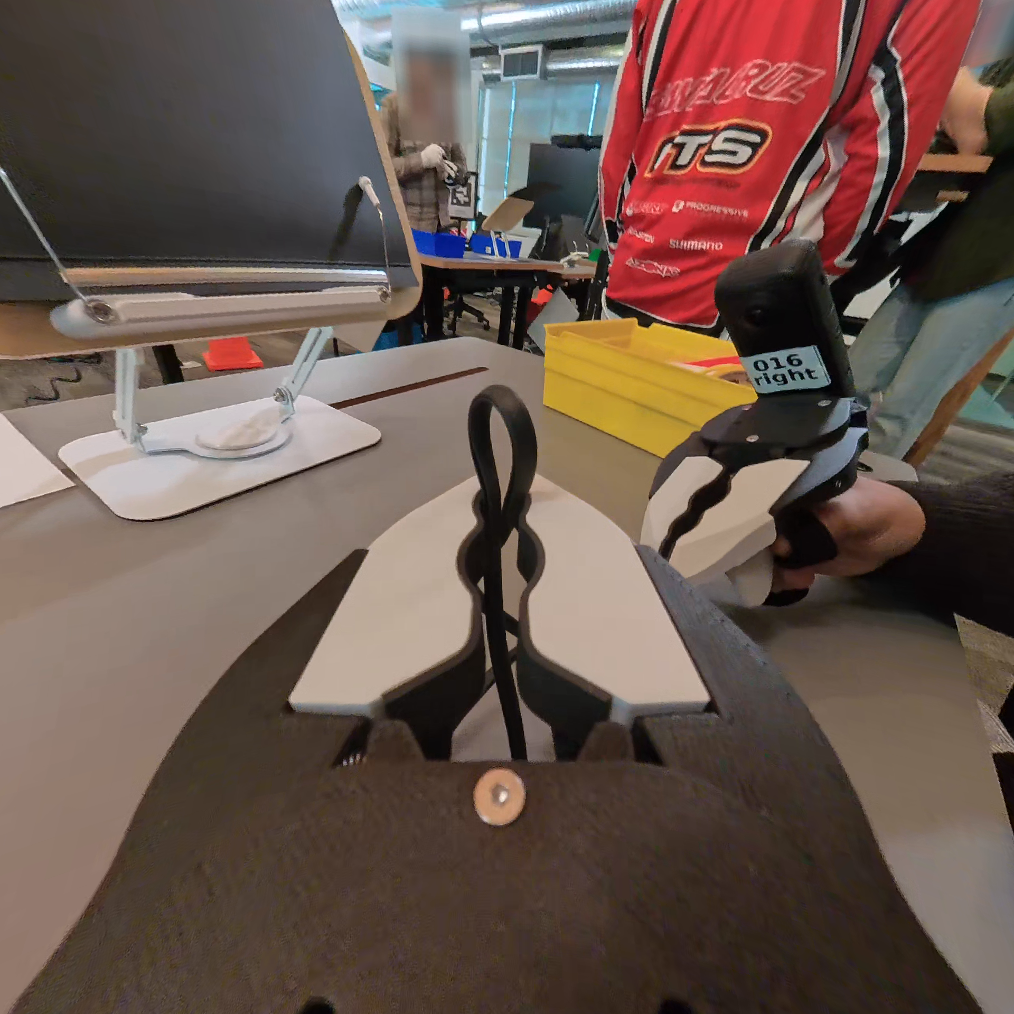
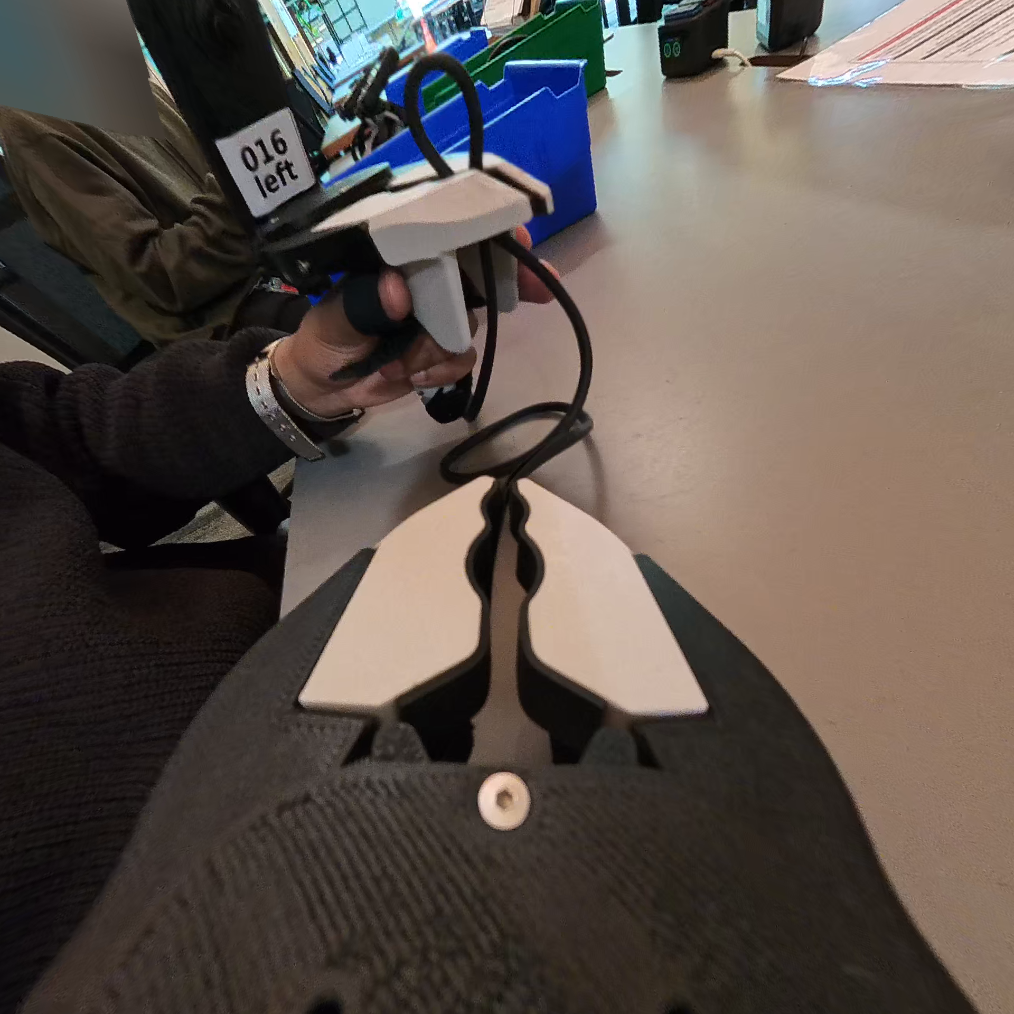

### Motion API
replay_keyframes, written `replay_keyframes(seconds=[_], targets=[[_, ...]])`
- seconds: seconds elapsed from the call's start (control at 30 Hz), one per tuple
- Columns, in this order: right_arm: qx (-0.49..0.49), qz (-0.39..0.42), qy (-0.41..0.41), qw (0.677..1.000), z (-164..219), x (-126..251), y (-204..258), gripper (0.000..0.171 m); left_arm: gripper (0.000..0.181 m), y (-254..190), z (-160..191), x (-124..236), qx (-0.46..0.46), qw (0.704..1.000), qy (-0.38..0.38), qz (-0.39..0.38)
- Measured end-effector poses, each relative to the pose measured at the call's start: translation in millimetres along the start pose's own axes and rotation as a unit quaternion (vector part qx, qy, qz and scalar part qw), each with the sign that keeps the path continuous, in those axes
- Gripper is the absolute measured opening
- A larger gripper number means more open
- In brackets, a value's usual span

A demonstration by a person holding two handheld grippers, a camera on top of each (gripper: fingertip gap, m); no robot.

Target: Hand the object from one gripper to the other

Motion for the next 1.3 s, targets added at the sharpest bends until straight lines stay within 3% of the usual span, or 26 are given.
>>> replay_keyframes(seconds=[0.53, 0.9, 1.3], targets=[[-0.023, -0.053, -0.055, 0.997, -11, 10, 12, 0.002, 0.008, -11, 6, -8, -0.006, 1.0, 0.019, 0.024], [-0.029, -0.05, -0.073, 0.996, -15, 17, 7, 0.002, 0.009, 9, 11, -6, 0.014, 1.0, 0.017, 0.018], [-0.05, -0.08, -0.096, 0.991, -17, 22, 5, 0.001, 0.015, -30, 26, -23, -0.128, 0.988, 0.08, 0.039]])
Point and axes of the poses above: each gripper's, where its closed fingertips meet, x back along the fingers, z out of its underside, y = z × x across the jaws, the point moved 3 cm from there along x, back along the fingers, and after that the axes turned 15 degrees about y, right-handed, at the moved point
